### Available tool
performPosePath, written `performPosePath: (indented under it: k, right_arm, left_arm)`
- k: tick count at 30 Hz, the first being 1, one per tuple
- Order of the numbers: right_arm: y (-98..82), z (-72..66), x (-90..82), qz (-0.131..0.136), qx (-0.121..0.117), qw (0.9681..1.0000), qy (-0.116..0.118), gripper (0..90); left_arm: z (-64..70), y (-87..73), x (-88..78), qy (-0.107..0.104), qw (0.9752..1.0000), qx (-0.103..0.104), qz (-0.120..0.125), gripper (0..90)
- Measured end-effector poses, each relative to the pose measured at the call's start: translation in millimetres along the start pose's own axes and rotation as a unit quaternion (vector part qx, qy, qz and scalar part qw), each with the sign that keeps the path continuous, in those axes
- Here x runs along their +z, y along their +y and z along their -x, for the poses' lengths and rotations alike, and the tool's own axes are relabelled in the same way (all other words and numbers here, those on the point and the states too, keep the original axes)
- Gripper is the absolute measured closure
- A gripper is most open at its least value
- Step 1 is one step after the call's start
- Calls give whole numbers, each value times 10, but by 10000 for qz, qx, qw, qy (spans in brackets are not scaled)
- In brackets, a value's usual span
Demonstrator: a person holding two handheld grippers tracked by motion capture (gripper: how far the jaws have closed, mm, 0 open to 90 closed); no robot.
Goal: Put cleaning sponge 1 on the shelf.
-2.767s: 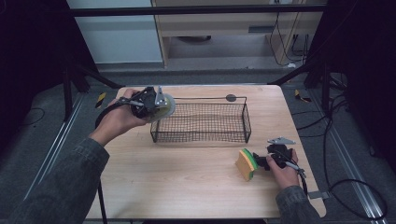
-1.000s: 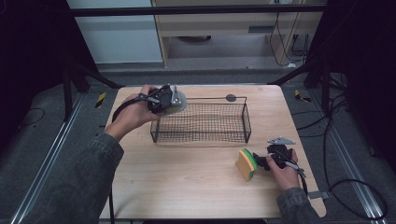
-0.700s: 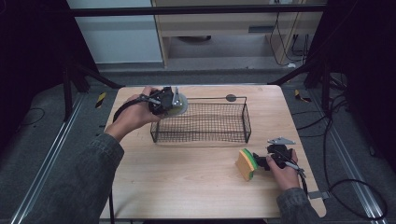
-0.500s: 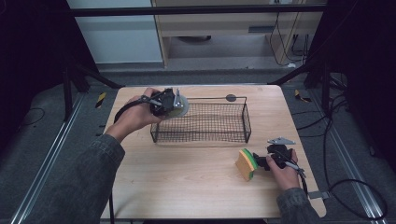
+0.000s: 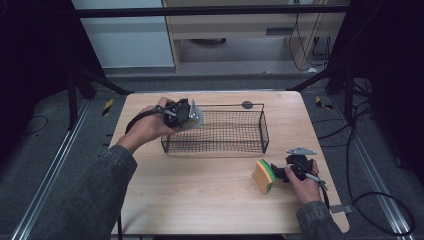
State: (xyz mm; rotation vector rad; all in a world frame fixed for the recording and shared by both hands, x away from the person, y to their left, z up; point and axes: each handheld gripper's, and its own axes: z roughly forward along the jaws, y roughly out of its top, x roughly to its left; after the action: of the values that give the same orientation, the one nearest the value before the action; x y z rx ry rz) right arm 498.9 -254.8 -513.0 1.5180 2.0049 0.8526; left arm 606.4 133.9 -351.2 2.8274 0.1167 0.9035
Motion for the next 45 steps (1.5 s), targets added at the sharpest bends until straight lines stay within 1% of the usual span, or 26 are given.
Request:
performPosePath:
  k: [2,6,13,18,21,23,25,27,28,31,32,33,34,35,38,39,40,42,43,44,45]
  right_arm:
    - [0,0,0,0,0,10000,-1,7]
    - [0,0,0,-2,0,10000,0,7]
    - [0,-2,-1,3,13,10000,5,7]
    - [0,-2,-1,3,13,10000,6,7]
    - [-1,-2,-1,3,12,10000,5,7]
    - [0,-2,-1,4,12,10000,5,7]
    - [0,-2,-1,4,11,10000,5,7]
    - [0,-3,-1,4,14,10000,4,7]
    - [-1,-2,-1,6,12,10000,5,7]
    - [-2,-2,-1,1,-1,10000,-2,7]
    - [-2,-1,-2,3,-3,10000,-2,7]
    - [-2,-1,-2,3,-4,10000,-2,7]
    - [-2,-2,-2,4,-5,10000,-2,7]
    - [-3,-2,-2,3,-4,10000,-2,7]
    - [-3,-5,-6,-4,15,10000,10,7]
    - [-3,-6,-6,-4,16,10000,10,7]
    - [-3,-6,-6,-5,18,10000,7,7]
    - [-3,-6,-7,-4,13,10000,11,7]
    - [-3,-6,-6,-5,16,10000,7,7]
    - [-4,-6,-7,-4,15,10000,8,7]
    - [-4,-6,-6,-4,17,10000,8,7]
  left_arm:
    - [7,-4,12,-29,10000,-5,-4,703]
    - [29,-1,51,-110,9999,67,-42,702]
    - [40,-15,82,-165,9998,84,-71,702]
    - [43,-48,131,-227,9997,46,-97,702]
    - [44,-56,152,-255,9996,65,-110,703]
    - [54,-63,170,-285,9995,42,-127,703]
    - [57,-71,191,-302,9994,72,-144,702]
    - [71,-82,223,-344,9992,62,-197,703]
    - [75,-87,233,-362,9992,24,-194,703]
    - [62,-87,246,-360,9991,68,-199,702]
    - [64,-88,251,-367,9991,52,-192,703]
    - [74,-90,256,-401,9990,-12,-200,703]
    - [68,-87,260,-380,9990,56,-209,703]
    - [67,-87,265,-379,9990,75,-211,703]
    - [86,-102,291,-430,9988,10,-214,703]
    - [84,-105,303,-421,9989,55,-215,703]
    - [100,-114,318,-453,9988,-29,-200,703]
    - [99,-116,336,-452,9987,33,-225,703]
    - [104,-117,345,-470,9986,17,-235,703]
    - [118,-120,355,-507,9984,-49,-245,703]
    - [112,-118,363,-496,9985,5,-245,703]
